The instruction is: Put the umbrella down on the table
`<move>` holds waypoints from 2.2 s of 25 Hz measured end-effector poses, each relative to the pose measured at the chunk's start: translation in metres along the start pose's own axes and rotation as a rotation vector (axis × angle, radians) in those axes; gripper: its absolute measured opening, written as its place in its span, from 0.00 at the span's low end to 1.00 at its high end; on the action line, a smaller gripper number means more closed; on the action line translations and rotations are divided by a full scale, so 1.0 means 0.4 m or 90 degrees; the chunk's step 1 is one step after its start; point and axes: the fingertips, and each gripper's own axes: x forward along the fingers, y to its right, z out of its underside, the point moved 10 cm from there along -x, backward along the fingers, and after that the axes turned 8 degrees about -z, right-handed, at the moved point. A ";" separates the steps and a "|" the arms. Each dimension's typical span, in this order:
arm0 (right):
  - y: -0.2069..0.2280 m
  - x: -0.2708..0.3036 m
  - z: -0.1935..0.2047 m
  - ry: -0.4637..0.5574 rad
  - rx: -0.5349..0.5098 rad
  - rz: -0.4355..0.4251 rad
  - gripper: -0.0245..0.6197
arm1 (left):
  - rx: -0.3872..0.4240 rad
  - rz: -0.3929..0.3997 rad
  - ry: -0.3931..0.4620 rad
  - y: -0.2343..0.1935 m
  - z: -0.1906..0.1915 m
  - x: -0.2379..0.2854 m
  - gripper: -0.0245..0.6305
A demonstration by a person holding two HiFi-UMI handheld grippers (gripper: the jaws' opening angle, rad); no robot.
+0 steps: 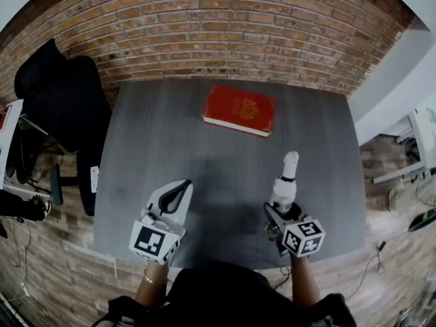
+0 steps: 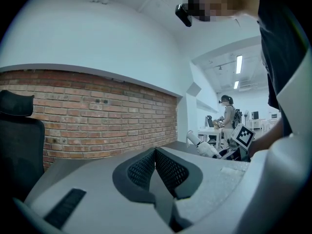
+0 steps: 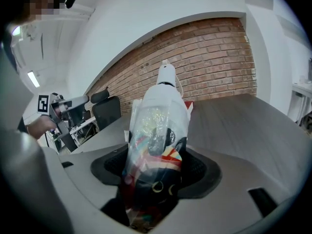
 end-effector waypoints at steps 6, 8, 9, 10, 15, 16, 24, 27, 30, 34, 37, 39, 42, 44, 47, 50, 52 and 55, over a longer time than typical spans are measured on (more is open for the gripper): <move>0.008 0.033 0.013 -0.044 0.013 0.008 0.49 | -0.005 0.002 -0.007 -0.010 0.010 0.009 0.04; 0.016 0.045 0.019 -0.058 0.014 0.011 0.49 | -0.009 -0.001 -0.009 -0.014 0.013 0.011 0.04; 0.020 0.051 0.023 -0.064 0.016 0.013 0.49 | -0.010 -0.002 -0.010 -0.015 0.015 0.011 0.04; 0.024 0.056 0.027 -0.068 0.020 0.013 0.49 | -0.011 -0.003 -0.011 -0.017 0.017 0.011 0.04; 0.036 0.080 0.043 -0.089 0.024 0.018 0.49 | -0.013 -0.006 -0.012 -0.026 0.019 0.014 0.04; 0.037 0.085 0.045 -0.092 0.025 0.019 0.49 | -0.014 -0.006 -0.012 -0.028 0.019 0.014 0.04; 0.062 0.123 0.063 -0.121 0.052 0.026 0.49 | -0.021 -0.017 -0.013 -0.038 0.031 0.017 0.04; 0.068 0.136 0.064 -0.129 0.058 0.027 0.49 | -0.020 -0.019 -0.013 -0.042 0.030 0.017 0.04; 0.075 0.146 0.069 -0.135 0.063 0.032 0.49 | -0.022 -0.021 -0.013 -0.044 0.028 0.018 0.04; 0.078 0.161 0.071 -0.142 0.071 0.032 0.49 | -0.025 -0.026 -0.015 -0.046 0.031 0.021 0.04; 0.084 0.171 0.076 -0.147 0.073 0.033 0.49 | -0.027 -0.027 -0.018 -0.044 0.036 0.021 0.04; 0.087 0.177 0.078 -0.150 0.075 0.034 0.49 | -0.029 -0.028 -0.021 -0.044 0.040 0.021 0.04; 0.090 0.185 0.082 -0.154 0.077 0.034 0.49 | -0.032 -0.029 -0.018 -0.044 0.045 0.019 0.04; 0.091 0.190 0.083 -0.160 0.079 0.040 0.49 | -0.033 -0.030 -0.017 -0.043 0.047 0.018 0.04; 0.088 0.201 0.074 -0.166 0.079 0.051 0.49 | -0.035 -0.032 -0.015 -0.045 0.048 0.016 0.04; 0.086 0.211 0.073 -0.177 0.085 0.056 0.49 | -0.036 -0.031 -0.017 -0.049 0.049 0.011 0.04; 0.087 0.214 0.071 -0.183 0.090 0.057 0.49 | -0.038 -0.031 -0.016 -0.050 0.050 0.009 0.04; 0.089 0.217 0.073 -0.189 0.097 0.056 0.49 | -0.038 -0.032 -0.017 -0.050 0.052 0.006 0.04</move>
